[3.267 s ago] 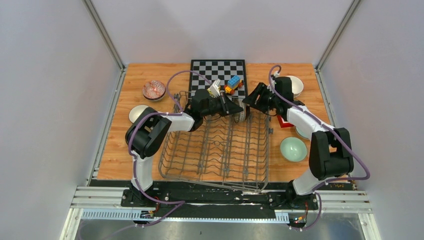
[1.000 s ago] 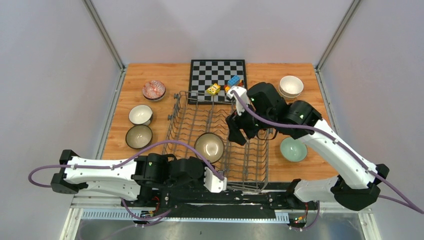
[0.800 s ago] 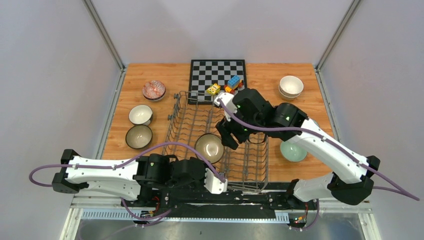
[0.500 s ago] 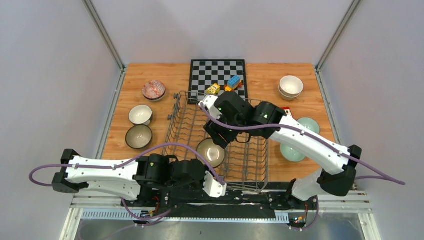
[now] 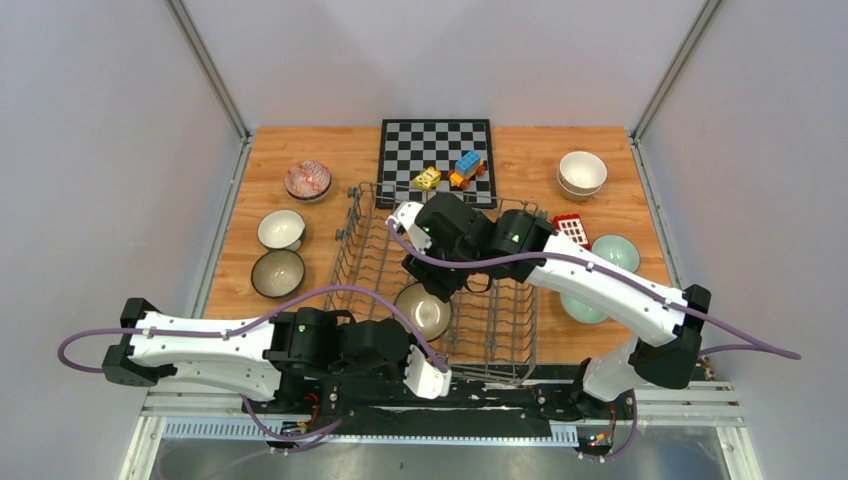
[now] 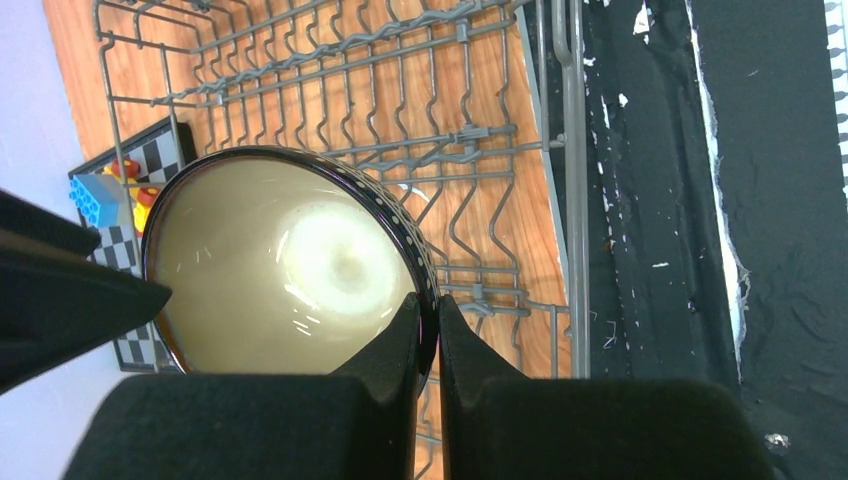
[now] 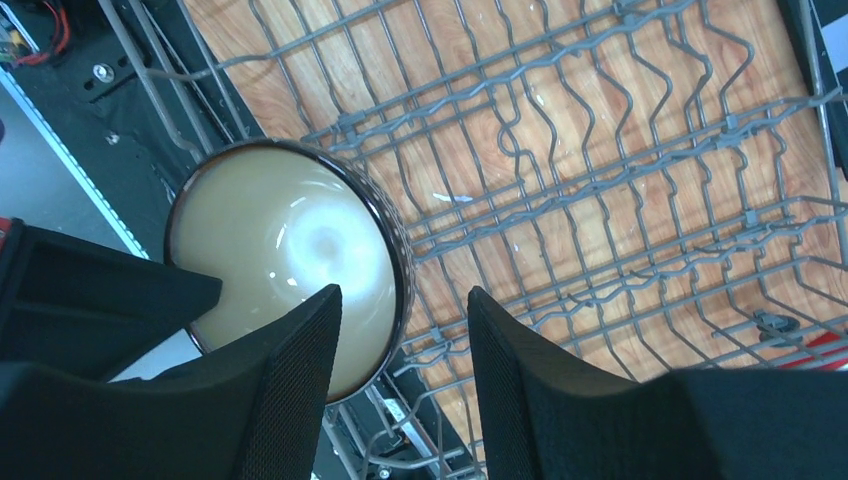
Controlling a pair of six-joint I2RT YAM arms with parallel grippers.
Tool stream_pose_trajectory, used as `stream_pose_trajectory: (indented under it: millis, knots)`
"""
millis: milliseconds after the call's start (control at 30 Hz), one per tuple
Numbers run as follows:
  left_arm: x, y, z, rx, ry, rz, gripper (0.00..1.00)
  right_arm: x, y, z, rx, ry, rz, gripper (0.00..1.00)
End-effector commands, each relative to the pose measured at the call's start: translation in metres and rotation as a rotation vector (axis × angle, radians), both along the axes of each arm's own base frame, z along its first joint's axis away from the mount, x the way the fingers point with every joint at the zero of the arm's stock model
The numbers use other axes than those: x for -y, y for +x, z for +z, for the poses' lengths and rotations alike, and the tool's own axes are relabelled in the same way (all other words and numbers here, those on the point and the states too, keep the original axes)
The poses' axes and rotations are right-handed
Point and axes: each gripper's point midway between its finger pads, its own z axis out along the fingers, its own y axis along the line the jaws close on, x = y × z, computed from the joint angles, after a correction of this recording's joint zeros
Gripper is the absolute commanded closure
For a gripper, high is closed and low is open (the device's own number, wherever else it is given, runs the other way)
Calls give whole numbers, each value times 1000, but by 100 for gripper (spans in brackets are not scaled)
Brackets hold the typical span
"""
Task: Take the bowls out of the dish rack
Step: Place the bowl with the bowl.
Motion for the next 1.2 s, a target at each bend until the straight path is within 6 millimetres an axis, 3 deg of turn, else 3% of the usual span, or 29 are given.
stream_pose_trajectory:
  millis: [0, 400, 800, 1067, 1167]
  knots:
    - [11, 0, 34, 10, -126, 0, 100, 20, -10, -10, -1, -62, 7, 48]
    - [13, 2, 41, 18, -151, 7, 100, 25, -22, -26, -59, -78, 16, 50]
    - [13, 2, 40, 5, -166, 22, 100, 28, -27, -31, -74, -81, 15, 62]
    - [13, 1, 39, 0, -175, 24, 100, 29, -30, -29, -75, -73, 23, 78]
    - [14, 1, 38, -3, -179, 28, 100, 30, -30, -27, -75, -69, 20, 91]
